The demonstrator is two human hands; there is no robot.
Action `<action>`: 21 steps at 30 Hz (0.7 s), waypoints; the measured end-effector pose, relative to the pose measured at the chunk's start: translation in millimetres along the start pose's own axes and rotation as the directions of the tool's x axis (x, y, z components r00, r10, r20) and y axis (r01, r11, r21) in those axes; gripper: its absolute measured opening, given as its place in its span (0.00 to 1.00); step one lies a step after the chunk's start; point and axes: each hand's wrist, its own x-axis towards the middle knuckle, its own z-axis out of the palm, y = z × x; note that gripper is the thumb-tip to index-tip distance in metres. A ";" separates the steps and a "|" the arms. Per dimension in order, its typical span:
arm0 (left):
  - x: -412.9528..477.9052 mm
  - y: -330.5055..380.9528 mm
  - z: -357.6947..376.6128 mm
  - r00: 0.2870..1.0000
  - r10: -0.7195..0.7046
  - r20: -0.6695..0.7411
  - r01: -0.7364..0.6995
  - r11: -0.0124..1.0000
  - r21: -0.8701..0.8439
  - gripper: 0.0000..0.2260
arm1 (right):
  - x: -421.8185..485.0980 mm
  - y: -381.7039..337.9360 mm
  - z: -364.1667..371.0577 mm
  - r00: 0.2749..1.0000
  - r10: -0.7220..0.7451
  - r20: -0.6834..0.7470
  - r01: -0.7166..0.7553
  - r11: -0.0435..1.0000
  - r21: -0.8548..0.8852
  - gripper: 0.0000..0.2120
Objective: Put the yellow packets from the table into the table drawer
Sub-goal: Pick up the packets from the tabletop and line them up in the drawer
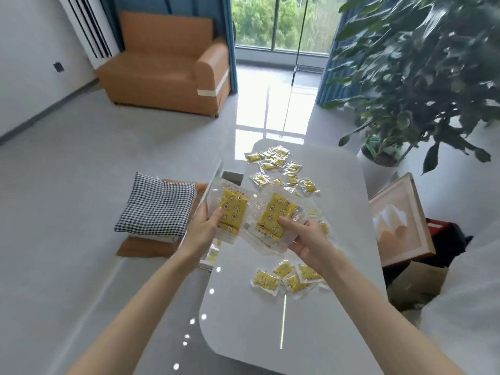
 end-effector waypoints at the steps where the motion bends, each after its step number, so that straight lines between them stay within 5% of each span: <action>1: -0.2 0.9 -20.1 1.000 0.008 -0.009 -0.008 1.000 0.003 0.12 | -1.5 5.2 17.5 1.000 0.001 0.002 -0.001 1.000 -0.005 0.03; 12: 9.5 12.2 -234.9 0.998 0.019 -0.068 -0.017 0.999 0.035 0.06 | 9.6 55.2 216.2 1.000 -0.005 0.011 0.004 0.996 0.086 0.05; 21: 106.1 5.5 -321.0 0.992 -0.101 -0.073 0.104 0.994 0.027 0.05 | 89.0 65.9 298.3 1.000 -0.004 -0.010 0.005 0.995 0.102 0.15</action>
